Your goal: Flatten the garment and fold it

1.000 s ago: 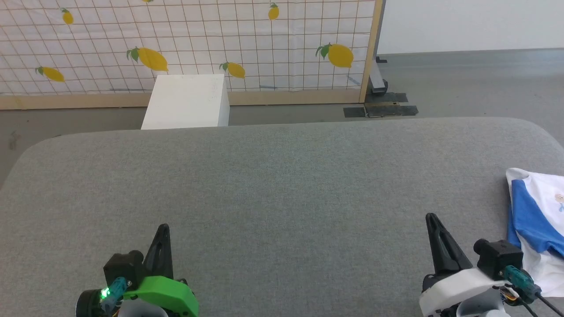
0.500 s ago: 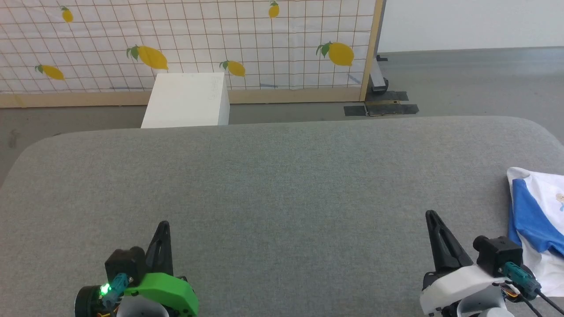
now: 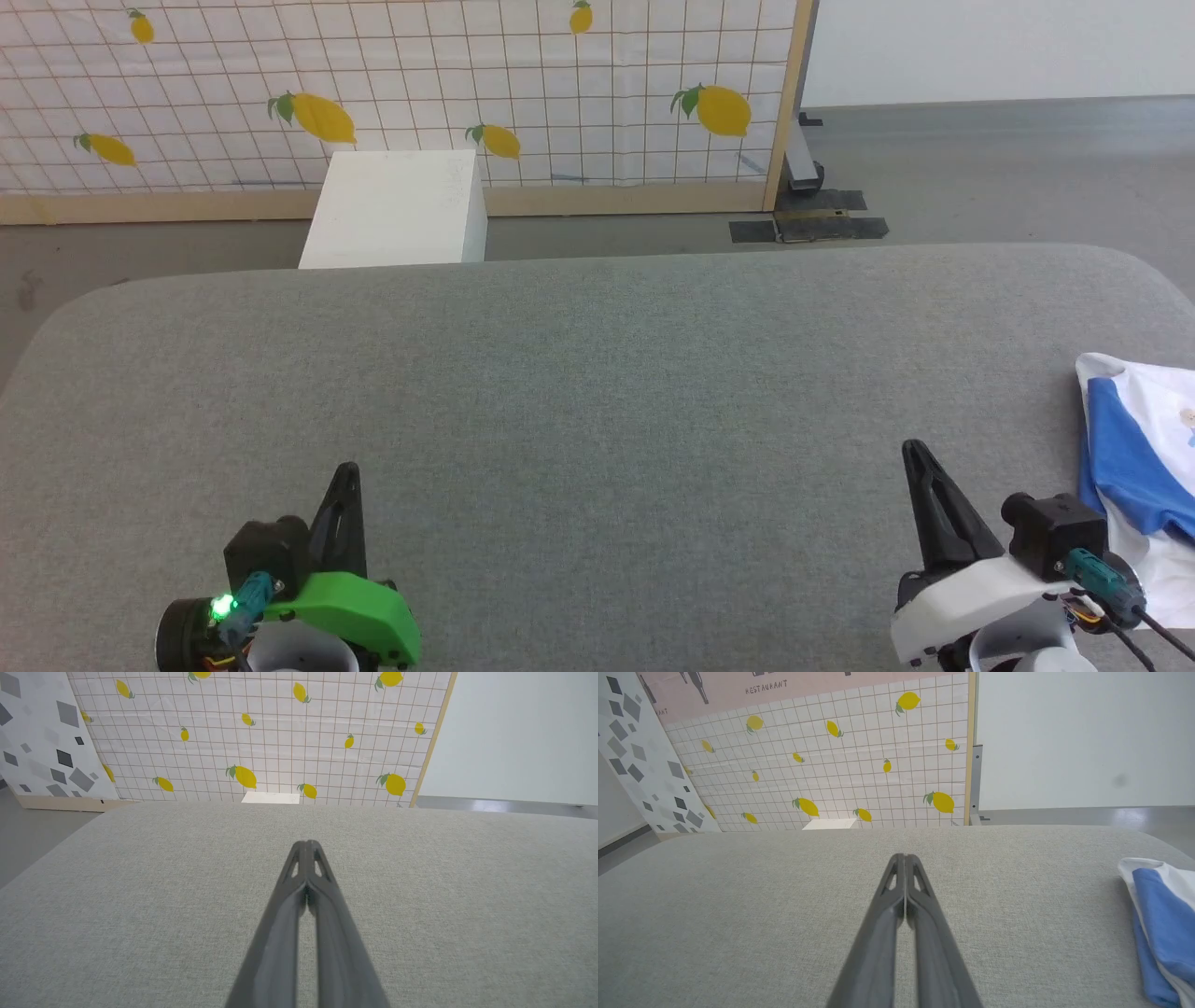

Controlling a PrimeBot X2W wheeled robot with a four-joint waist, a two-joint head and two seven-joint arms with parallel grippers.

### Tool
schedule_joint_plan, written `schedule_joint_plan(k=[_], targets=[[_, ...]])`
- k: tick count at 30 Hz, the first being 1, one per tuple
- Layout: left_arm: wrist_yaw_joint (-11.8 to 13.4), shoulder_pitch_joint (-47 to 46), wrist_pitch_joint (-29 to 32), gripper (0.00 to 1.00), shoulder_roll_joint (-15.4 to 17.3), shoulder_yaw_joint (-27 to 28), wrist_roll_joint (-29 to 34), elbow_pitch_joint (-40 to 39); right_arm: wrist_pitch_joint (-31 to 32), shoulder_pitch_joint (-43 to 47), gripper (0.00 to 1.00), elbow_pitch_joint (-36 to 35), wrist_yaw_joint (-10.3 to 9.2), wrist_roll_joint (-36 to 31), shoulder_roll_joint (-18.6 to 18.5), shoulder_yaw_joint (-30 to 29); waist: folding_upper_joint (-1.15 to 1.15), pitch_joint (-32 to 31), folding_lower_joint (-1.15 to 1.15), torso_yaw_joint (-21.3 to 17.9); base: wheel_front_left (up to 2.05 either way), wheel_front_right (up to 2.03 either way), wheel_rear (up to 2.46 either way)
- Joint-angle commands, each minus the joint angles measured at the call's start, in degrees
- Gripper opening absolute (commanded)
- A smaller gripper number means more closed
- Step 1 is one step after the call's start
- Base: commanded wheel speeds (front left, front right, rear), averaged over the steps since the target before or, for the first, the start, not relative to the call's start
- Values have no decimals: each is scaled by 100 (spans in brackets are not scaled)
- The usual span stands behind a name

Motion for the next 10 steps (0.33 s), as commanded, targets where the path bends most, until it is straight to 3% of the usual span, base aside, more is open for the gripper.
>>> schedule_joint_plan(k=[1,10], targets=[[6,4,31,0,-38,18,71,-52,21,-2,0,-55,-3,-85,2,-12,0,2,0,1,0,0,0],[7,5,126,0,-53,33,151,-149,103,-2,0,-149,-3,-169,2,-21,0,20,0,4,0,0,0]])
